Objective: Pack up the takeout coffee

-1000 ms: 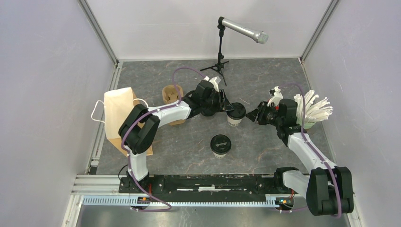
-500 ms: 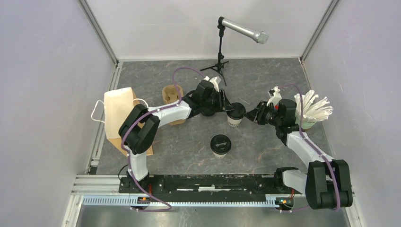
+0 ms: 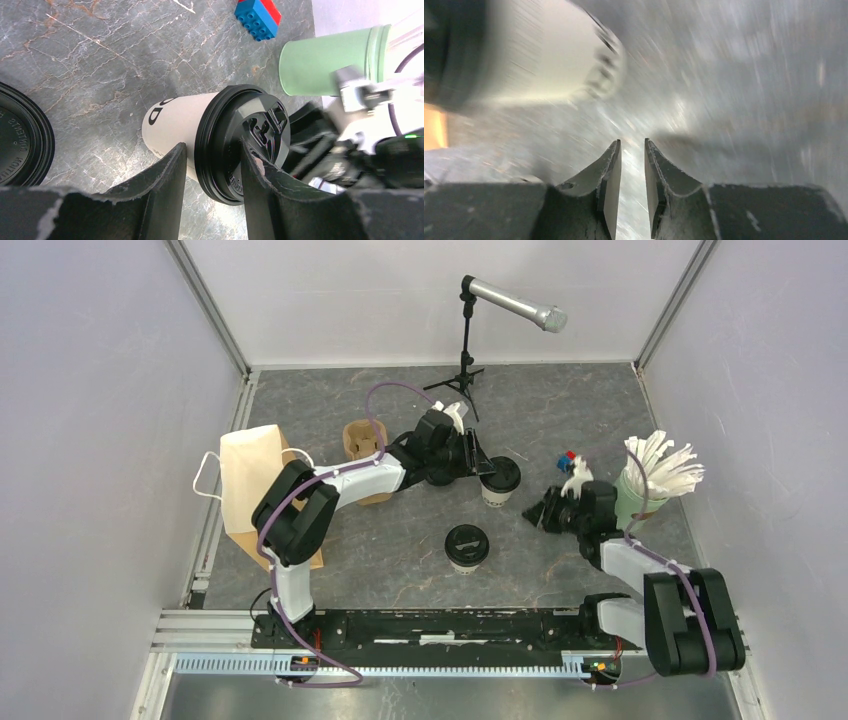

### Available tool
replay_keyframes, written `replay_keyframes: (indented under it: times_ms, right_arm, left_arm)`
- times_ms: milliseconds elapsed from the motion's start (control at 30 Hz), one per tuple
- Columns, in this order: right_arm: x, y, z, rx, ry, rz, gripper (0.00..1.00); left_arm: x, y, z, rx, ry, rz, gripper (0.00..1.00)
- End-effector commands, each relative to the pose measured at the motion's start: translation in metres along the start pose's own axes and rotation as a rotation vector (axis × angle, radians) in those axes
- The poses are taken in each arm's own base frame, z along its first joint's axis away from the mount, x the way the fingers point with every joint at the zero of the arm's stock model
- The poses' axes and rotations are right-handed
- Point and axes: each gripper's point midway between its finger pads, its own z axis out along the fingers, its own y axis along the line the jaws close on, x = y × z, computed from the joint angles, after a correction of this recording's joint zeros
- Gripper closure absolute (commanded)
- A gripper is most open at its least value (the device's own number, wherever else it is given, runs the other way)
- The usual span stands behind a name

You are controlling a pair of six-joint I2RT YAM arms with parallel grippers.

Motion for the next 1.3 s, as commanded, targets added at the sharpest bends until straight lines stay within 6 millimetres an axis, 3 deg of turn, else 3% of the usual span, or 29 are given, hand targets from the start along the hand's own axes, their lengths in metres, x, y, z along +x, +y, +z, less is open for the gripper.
replay_keyframes:
  times_ms: [0, 133, 200, 400, 533, 633, 800, 900, 1000, 1100, 1267]
  right_arm:
    - [0.066, -0.048, -0.010, 0.200, 0.145, 0.027, 0.71]
    - [0.060, -0.038, -0.007, 0.149, 0.132, 0.004, 0.70]
    - [0.041, -0.028, -0.005, 0.119, 0.108, -0.032, 0.69]
    - [-0.053, 0.008, -0.018, 0.116, -0.042, -0.168, 0.65]
    - [-0.093, 0.044, -0.028, 0.013, -0.144, -0.210, 0.65]
    - [-0.106, 0.062, -0.024, -0.067, -0.162, -0.207, 0.59]
    - [-0.109, 0.068, -0.008, -0.126, -0.117, -0.209, 0.53]
    - [-0.097, 0.069, -0.001, -0.171, -0.082, -0.191, 0.52]
    - [-0.086, 0.057, 0.005, -0.148, -0.085, -0.168, 0.54]
    - [-0.066, 0.034, 0.011, -0.073, -0.053, -0.144, 0.61]
    - [-0.002, -0.008, 0.012, 0.056, 0.057, -0.071, 0.67]
  left_arm:
    - [0.069, 0.070, 0.007, -0.232, 0.181, -0.021, 0.51]
    - [0.069, 0.063, 0.008, -0.214, 0.181, -0.009, 0.51]
    - [0.068, 0.058, 0.008, -0.198, 0.183, -0.005, 0.51]
    - [0.059, 0.048, 0.005, -0.177, 0.170, 0.013, 0.51]
    - [0.057, 0.043, 0.005, -0.163, 0.174, 0.029, 0.51]
    - [0.056, 0.041, 0.005, -0.151, 0.174, 0.034, 0.51]
    - [0.056, 0.040, 0.004, -0.150, 0.176, 0.036, 0.51]
    - [0.056, 0.041, 0.004, -0.152, 0.176, 0.036, 0.51]
    - [0.058, 0.042, 0.005, -0.155, 0.179, 0.036, 0.52]
    - [0.061, 0.045, 0.004, -0.161, 0.183, 0.029, 0.52]
    - [0.063, 0.054, 0.004, -0.192, 0.179, 0.024, 0.52]
